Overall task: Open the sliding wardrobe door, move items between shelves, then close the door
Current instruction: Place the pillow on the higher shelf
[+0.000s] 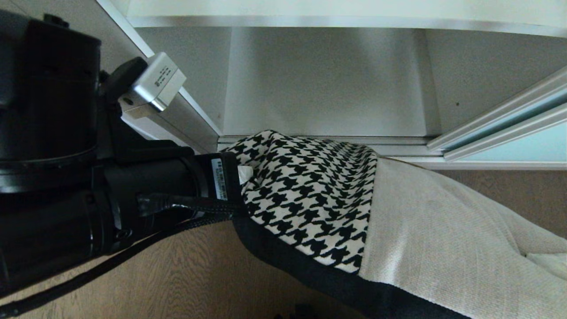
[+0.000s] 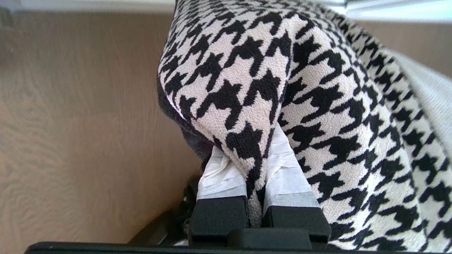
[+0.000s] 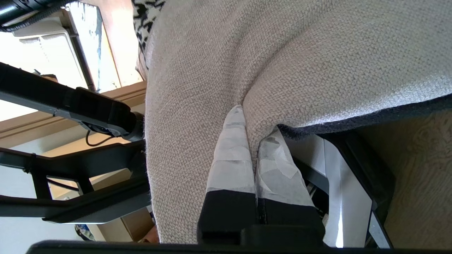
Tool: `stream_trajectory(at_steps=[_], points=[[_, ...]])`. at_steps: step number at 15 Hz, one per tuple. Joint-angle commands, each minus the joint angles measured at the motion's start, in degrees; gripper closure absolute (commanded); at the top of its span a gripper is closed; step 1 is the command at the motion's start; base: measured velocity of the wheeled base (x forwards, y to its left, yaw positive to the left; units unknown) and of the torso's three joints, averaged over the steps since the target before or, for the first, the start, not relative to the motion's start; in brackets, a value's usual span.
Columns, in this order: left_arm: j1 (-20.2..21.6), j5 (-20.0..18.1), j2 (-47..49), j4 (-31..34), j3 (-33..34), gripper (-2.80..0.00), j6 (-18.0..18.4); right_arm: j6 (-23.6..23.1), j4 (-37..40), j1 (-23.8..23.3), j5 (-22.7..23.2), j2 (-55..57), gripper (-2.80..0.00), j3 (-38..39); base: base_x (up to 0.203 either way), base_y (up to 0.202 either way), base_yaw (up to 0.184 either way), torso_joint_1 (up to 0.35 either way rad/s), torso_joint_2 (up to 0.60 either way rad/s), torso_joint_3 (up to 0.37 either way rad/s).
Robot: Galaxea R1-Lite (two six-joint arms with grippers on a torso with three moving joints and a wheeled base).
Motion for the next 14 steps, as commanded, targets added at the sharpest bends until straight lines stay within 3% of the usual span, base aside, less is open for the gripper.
stream_trajectory(at_steps=[1, 12, 14], points=[[-0.1, 0.3, 0.8, 1.3, -0.2, 0.00, -0.2, 0.2, 0.1, 0.0, 0.1, -0.1, 0.00, 0.0, 0.000, 0.000, 0.000, 0.000, 0.00, 0.000], [-0.1, 0.5, -0.3, 1.6, -1.6, 0.00, -0.2, 0.5, 0.1, 0.0, 0.2, -0.6, 0.00, 0.0, 0.000, 0.000, 0.000, 0.000, 0.00, 0.000], [-0.2, 0.6, -0.1, 1.7, -1.7, 0.00, -0.2, 2.2, 0.0, 0.0, 0.3, -0.9, 0.00, 0.0, 0.000, 0.000, 0.000, 0.001, 0.00, 0.038]])
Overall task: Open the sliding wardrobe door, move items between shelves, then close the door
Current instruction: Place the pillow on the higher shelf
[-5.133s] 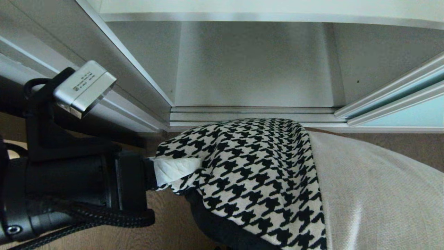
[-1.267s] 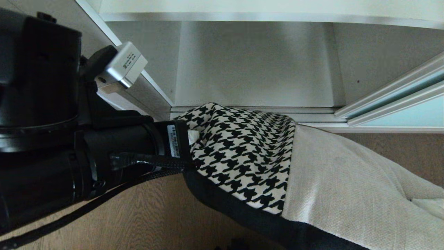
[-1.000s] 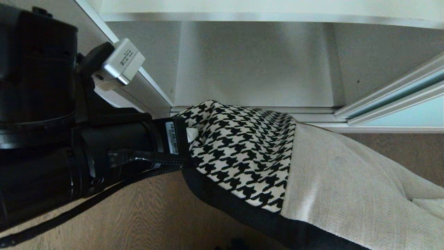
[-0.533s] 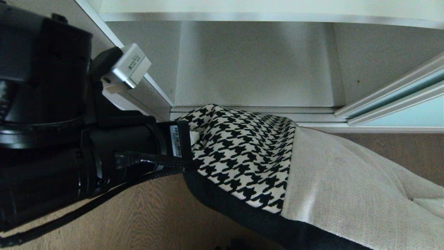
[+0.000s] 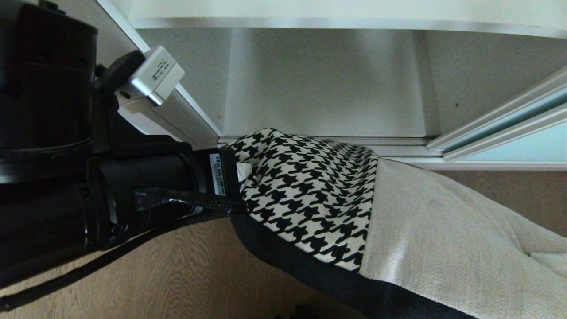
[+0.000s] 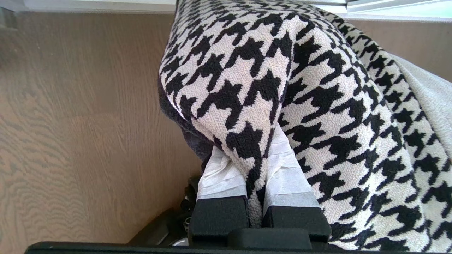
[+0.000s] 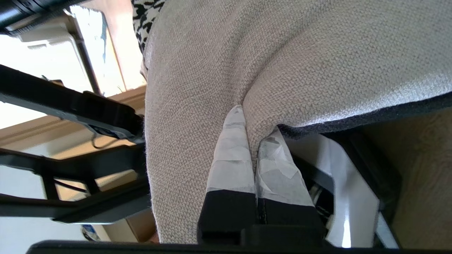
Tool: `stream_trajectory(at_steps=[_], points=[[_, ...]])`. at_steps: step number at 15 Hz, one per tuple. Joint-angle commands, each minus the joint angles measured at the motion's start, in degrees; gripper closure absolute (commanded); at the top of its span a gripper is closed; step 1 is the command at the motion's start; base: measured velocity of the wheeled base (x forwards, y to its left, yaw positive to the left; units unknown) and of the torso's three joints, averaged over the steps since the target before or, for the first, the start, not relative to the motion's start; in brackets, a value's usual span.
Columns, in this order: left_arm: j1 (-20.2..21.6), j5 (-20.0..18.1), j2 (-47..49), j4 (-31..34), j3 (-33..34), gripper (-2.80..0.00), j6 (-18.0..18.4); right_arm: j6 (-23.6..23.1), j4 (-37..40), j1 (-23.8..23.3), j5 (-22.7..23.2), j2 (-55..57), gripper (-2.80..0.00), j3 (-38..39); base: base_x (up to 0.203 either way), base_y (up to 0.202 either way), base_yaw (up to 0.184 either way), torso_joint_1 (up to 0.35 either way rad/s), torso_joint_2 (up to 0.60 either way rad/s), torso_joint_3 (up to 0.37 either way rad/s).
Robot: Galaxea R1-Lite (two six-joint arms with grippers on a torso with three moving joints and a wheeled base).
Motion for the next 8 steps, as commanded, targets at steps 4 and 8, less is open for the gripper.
stream_trajectory(at_steps=[4, 8], points=[[-0.1, 0.2, -0.5, 0.0, -0.3, 0.00, 0.0, 0.5, 0.2, 0.0, 0.2, -0.6, 0.00, 0.0, 0.000, 0.000, 0.000, 0.006, 0.00, 0.160], [-0.1, 0.3, -0.6, 0.0, -0.2, 0.00, 0.1, 0.7, 0.2, 0.0, 0.2, -0.8, 0.00, 0.2, 0.000, 0.000, 0.000, 0.001, 0.00, 0.202]])
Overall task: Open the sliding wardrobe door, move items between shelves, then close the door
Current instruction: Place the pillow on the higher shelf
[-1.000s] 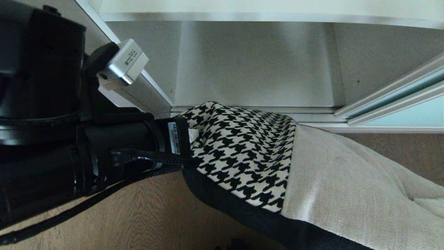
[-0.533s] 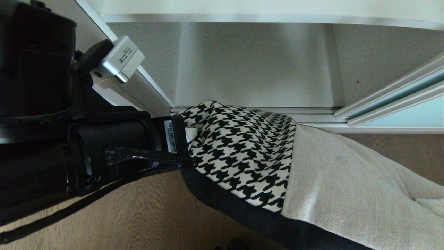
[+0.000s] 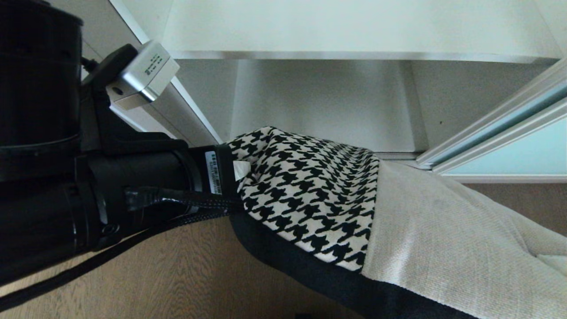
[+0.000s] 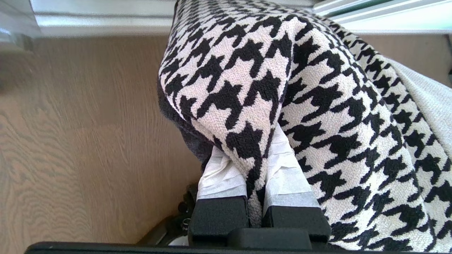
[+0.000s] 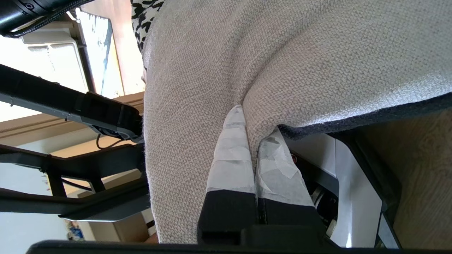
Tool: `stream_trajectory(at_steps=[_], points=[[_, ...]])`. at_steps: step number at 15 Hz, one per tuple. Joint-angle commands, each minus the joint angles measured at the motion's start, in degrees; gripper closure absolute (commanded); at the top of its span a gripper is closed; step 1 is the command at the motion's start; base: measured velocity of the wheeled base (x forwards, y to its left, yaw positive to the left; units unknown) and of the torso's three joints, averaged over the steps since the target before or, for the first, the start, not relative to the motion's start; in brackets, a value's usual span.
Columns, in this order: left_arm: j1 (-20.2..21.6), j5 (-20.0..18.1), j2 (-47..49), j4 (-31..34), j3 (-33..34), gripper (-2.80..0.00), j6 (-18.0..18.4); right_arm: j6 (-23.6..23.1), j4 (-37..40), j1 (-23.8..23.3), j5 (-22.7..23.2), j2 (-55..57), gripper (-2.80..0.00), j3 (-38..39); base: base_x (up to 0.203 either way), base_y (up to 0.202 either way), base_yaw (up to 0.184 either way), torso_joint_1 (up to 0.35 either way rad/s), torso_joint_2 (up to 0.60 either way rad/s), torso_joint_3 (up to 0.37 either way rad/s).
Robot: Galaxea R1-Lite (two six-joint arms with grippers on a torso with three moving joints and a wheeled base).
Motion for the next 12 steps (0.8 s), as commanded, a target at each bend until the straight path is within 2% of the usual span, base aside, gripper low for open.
stream_trajectory(at_steps=[1, 12], points=[[0.0, 0.2, -0.2, 0.0, -0.2, 0.00, -0.1, 0.1, 0.1, 0.0, 0.1, -0.3, 0.00, 0.5, 0.000, 0.000, 0.000, 0.007, 0.01, 0.206], [-0.2, 0.2, -0.5, 0.0, -0.3, 0.00, 0.1, 0.2, 0.0, 0.0, 0.1, -1.3, 0.00, 1.1, 0.000, 0.000, 0.000, 0.001, 0.00, 0.204]])
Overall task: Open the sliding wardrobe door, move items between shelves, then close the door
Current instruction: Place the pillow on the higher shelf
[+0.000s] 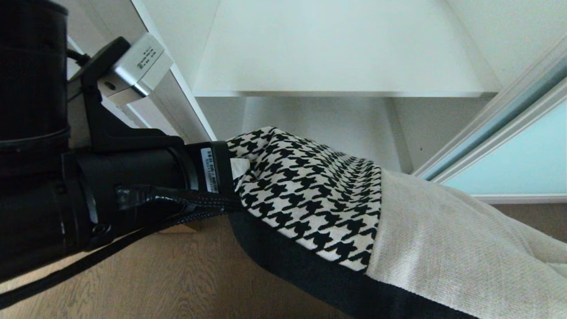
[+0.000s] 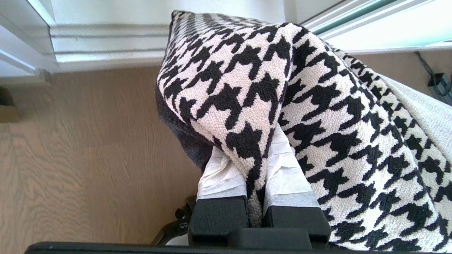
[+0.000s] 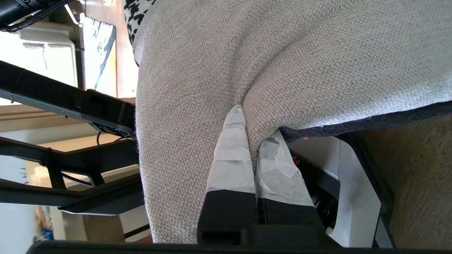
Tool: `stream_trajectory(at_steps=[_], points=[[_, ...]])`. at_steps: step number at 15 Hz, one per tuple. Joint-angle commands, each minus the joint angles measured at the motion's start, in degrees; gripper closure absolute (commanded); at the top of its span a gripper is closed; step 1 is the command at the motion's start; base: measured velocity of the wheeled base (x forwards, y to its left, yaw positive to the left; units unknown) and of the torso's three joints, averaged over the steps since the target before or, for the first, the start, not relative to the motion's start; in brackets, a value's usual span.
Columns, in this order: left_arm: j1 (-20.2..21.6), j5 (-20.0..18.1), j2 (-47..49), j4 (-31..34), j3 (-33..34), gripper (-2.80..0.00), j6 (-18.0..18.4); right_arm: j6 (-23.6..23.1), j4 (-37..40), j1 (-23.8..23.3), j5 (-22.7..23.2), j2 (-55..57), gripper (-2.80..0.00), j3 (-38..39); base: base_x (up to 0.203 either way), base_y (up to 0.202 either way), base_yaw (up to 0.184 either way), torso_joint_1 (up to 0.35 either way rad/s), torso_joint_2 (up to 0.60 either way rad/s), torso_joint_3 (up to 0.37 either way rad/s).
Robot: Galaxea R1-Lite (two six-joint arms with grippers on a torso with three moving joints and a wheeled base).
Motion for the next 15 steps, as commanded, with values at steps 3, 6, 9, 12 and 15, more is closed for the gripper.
stream_trajectory(at_steps=[3, 6, 9, 12, 15], points=[[0.0, 0.2, -0.7, 0.1, 0.0, 0.00, -0.2, 0.2, 0.1, 0.0, 0.1, 0.1, 0.00, 0.0, 0.000, 0.000, 0.000, 0.000, 0.00, 0.202], [0.0, 0.2, -0.8, 0.1, 0.1, 0.00, -0.1, 0.2, 0.1, 0.0, 0.1, 0.1, 0.00, -0.1, 0.000, 0.000, 0.000, 0.004, 0.00, 0.198], [-0.1, 0.2, -0.6, 0.1, 0.3, 0.00, -0.1, 0.2, 0.1, 0.0, 0.1, 0.2, 0.00, 0.1, 0.000, 0.000, 0.000, 0.003, 0.00, 0.204], [-0.1, 0.2, -0.7, 0.2, 0.3, 0.00, -0.1, 0.2, 0.1, 0.0, 0.1, 0.2, 0.00, -0.1, 0.000, 0.000, 0.000, 0.006, 0.00, 0.202], [-0.2, 0.2, -0.7, 0.2, 0.6, 0.00, -0.1, 0.2, 0.1, 0.0, 0.1, 0.3, 0.00, 0.0, 0.000, 0.000, 0.000, -0.001, 0.00, 0.201]])
